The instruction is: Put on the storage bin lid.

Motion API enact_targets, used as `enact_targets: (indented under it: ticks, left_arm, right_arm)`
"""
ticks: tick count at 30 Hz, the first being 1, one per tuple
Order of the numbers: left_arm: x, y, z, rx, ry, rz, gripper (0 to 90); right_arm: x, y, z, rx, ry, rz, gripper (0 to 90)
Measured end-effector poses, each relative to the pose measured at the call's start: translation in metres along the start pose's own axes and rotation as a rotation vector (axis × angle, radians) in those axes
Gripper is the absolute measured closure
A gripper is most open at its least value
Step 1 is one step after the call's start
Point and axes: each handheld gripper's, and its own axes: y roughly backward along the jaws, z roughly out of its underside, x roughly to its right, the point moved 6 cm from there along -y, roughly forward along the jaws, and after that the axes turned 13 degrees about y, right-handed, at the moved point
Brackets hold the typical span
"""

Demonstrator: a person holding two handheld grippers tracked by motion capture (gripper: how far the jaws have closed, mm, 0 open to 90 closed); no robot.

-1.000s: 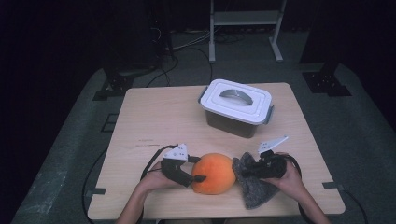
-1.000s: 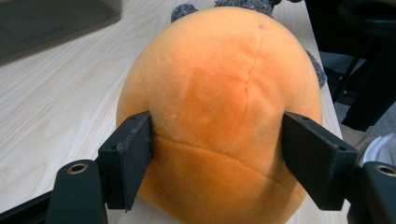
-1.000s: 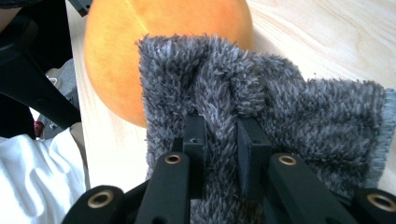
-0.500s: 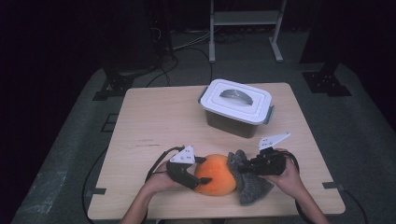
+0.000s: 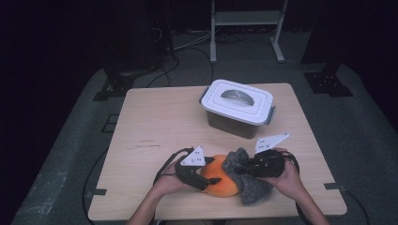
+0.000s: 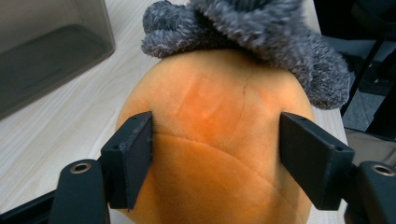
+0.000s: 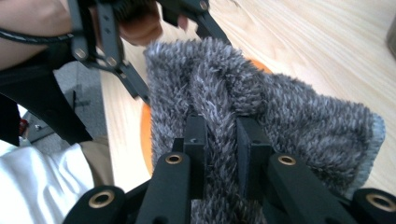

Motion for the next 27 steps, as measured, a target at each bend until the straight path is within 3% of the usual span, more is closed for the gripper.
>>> enact_targets:
  ticks: [2, 6, 8, 11, 14, 16, 19, 23, 27]
  left_arm:
    - [-0.001, 0.003, -0.001, 0.003, 0.002, 0.008, 20.0]
    - [-0.005, 0.004, 0.006, -0.036, 0.024, 0.028, 9.0]
    - [-0.007, 0.001, 0.010, -0.048, 0.039, 0.037, 10.3]
    - [-0.007, 0.002, 0.009, -0.036, 0.038, 0.030, 21.4]
    - [-0.006, 0.004, 0.005, -0.029, 0.045, 0.012, 25.6]
    - [-0.005, 0.004, 0.003, -0.022, 0.042, 0.007, 27.7]
    - [0.001, 0.001, -0.004, -0.002, 0.038, -0.004, 30.0]
    - [0.012, -0.005, -0.010, -0.002, 0.008, -0.004, 30.3]
    - [0.015, -0.006, -0.009, -0.012, -0.009, 0.004, 28.7]
  right_arm:
    - [0.002, -0.002, 0.006, 0.003, -0.018, -0.007, 76.2]
    - [0.009, 0.003, 0.015, 0.010, -0.055, -0.004, 76.2]
    - [0.011, 0.005, 0.019, 0.014, -0.073, -0.007, 76.2]
    - [0.015, 0.006, 0.025, -0.001, -0.090, -0.005, 76.1]
    - [0.016, 0.012, 0.025, -0.019, -0.087, 0.007, 76.8]
    - [0.014, 0.020, 0.019, -0.008, -0.073, 0.012, 76.9]
    - [0.005, 0.029, 0.000, 0.051, -0.041, 0.004, 76.9]
    - [-0.003, 0.023, -0.016, 0.045, 0.003, 0.012, 76.6]
    - [0.001, 0.013, -0.007, 0.010, -0.009, 0.012, 76.5]
